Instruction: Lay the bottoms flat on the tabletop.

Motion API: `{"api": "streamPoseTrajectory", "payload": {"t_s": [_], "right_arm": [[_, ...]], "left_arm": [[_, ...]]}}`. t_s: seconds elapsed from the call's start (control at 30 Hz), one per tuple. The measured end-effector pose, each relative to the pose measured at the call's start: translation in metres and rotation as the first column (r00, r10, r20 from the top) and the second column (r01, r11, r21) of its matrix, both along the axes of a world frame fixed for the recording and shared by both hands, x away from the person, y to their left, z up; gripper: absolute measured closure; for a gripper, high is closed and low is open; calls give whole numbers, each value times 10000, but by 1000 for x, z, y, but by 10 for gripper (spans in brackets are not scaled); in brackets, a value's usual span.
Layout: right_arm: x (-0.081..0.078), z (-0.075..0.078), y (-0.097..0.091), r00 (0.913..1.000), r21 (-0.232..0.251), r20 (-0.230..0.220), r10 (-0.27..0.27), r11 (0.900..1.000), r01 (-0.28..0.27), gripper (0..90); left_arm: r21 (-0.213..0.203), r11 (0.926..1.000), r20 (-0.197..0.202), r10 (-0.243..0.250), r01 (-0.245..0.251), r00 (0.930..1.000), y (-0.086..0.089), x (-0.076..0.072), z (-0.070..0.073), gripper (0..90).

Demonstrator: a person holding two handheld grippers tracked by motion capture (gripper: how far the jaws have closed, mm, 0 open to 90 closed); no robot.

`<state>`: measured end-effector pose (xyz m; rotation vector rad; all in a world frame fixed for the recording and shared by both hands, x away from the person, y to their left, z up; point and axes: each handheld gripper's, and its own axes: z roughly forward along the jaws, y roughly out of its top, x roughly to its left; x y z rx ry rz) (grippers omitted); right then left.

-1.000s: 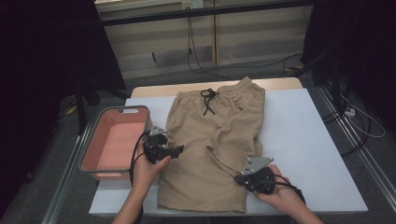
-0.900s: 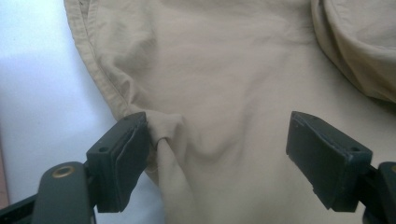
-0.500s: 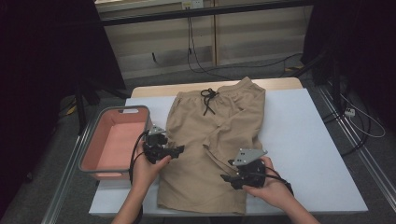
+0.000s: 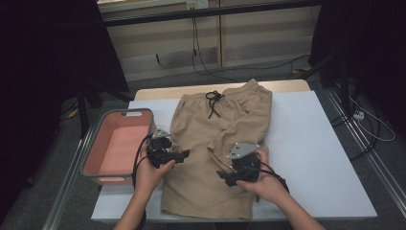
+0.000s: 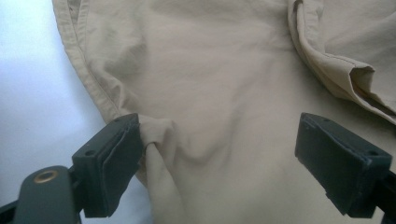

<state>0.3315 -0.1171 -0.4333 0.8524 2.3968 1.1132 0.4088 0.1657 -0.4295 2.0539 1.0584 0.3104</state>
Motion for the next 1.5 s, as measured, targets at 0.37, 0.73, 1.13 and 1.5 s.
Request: {"api": "streamPoseTrajectory", "payload": {"t_s": [0.37, 0.73, 1.13, 1.5], "right_arm": [[15, 2, 7, 9994, -162, 172, -290, 9994, 293, 231], [37, 3, 26, 9992, -492, 241, -306, 9983, 317, 352], [50, -13, 38, 9986, -751, -227, -479, 9961, 461, 688], [51, -7, 28, 9984, -477, -244, -506, 9976, 494, 900]], "left_arm": [[52, 10000, 21, -83, 83, 10000, 0, 0, 1, 143], [-12, 10000, 59, -18, 18, 10000, 2, 0, 2, 145], [8, 10000, 41, -51, 51, 10000, 3, 0, 2, 148], [-1, 10000, 61, -7, 7, 10000, 3, 0, 3, 149]]}}
